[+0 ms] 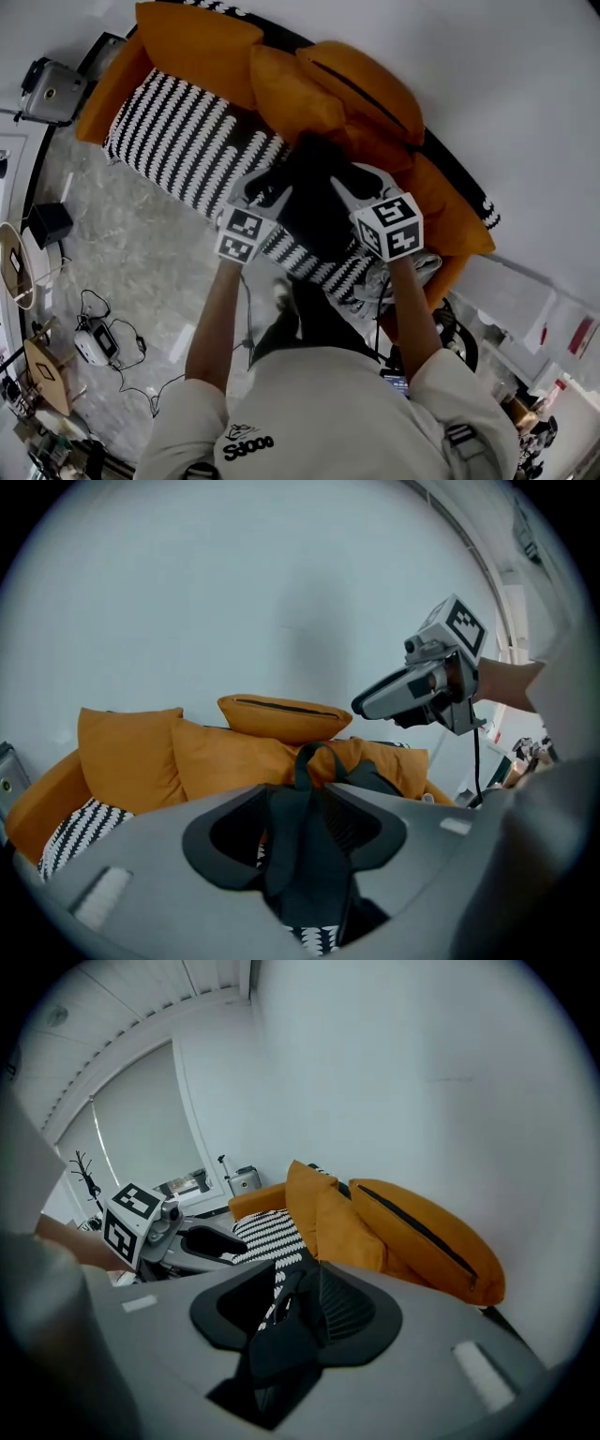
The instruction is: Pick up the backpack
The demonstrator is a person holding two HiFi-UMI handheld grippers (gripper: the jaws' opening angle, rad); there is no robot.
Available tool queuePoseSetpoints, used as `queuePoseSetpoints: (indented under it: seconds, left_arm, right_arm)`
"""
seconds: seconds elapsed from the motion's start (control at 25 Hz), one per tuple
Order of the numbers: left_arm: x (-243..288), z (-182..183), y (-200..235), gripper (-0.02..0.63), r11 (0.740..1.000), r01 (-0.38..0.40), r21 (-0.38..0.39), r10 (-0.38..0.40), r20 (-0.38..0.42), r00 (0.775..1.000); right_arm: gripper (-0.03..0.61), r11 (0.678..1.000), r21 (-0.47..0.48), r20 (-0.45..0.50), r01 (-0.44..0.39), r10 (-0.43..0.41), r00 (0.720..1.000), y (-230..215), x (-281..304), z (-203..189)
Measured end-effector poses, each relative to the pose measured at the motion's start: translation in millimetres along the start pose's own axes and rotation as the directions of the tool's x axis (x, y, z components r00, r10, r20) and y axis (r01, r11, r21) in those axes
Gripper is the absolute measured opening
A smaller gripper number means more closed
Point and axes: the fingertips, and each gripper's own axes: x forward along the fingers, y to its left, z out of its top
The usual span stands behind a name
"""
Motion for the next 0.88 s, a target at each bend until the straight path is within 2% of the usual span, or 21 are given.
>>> queuePoseSetpoints:
  seconds: [0.12,0.28,0.4,0.64,0.88]
  left_arm:
    - [20,-17,7,0.216,1.0,0.019,-0.017,-0.02,-0.027,0.999]
    - [44,-34,8,0.284,0.994,0.107,-0.028,-0.107,-0.035,0.994]
    - [62,-46,9,0.296,0.987,0.159,-0.015,-0.16,-0.049,0.986]
    - [92,-80,19,0.31,0.979,0.201,-0.022,-0.202,-0.119,0.972]
    - [113,-100,19,0.319,0.968,0.246,-0.042,-0.25,-0.16,0.955]
  right_arm:
    - [0.16,1.0,0.017,-0.024,-0.011,0.012,1.0,-8,17,-10]
    - [0.181,0.999,0.042,-0.057,-0.026,0.028,0.998,-19,40,-23]
    - [0.195,0.997,0.061,-0.078,-0.041,0.046,0.996,-24,57,-33]
    - [0.202,0.993,0.097,-0.102,-0.062,0.072,0.992,-35,88,-44]
    - [0.206,0.995,0.068,-0.131,-0.078,0.086,0.988,-40,106,-49]
